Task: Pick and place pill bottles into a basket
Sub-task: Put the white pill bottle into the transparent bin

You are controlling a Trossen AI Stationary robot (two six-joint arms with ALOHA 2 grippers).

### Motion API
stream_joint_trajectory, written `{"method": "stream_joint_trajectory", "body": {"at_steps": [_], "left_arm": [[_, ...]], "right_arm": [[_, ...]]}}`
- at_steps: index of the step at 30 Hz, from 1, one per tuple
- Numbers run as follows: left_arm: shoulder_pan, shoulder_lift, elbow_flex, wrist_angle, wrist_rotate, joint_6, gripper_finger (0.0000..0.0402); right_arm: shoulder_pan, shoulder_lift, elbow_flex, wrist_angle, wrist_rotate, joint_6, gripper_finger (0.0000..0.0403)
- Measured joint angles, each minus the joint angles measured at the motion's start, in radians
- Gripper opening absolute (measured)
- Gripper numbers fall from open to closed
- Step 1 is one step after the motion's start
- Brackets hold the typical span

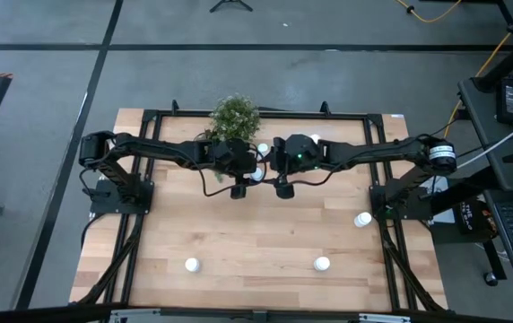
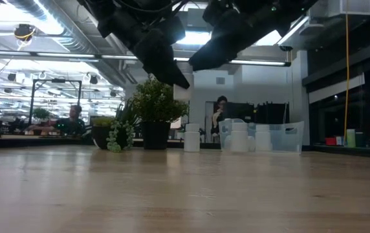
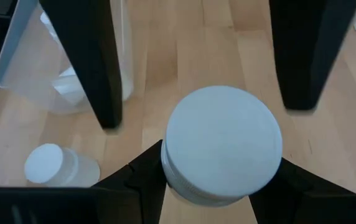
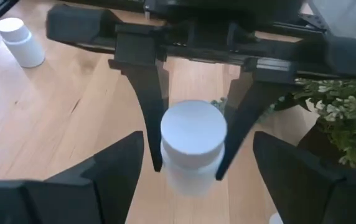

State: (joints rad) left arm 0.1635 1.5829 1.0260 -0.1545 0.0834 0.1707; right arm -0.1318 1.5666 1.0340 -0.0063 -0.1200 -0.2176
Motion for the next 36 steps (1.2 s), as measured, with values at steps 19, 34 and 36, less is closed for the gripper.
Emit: {"method": "stream_joint_trajectory", "body": {"at_steps": [19, 34, 36], "left_arm": [[0.0, -0.001, 0.0, 0.081, -0.001, -0.002, 0.0175], [0.001, -0.001, -0.002, 0.095, 0.06, 0.001, 0.0175], [0.0, -0.001, -0.002, 0.097, 0.061, 0.018, 0.0175]], "right_arm": [[0.027, 0.007, 0.0, 0.037, 0.055, -0.056, 0.0303], [0.028, 0.006, 0.0, 0.033, 0.043, -0.062, 0.0191], [0.028, 0.006, 0.0, 0.031, 0.039, -0.071, 0.0174]]}}
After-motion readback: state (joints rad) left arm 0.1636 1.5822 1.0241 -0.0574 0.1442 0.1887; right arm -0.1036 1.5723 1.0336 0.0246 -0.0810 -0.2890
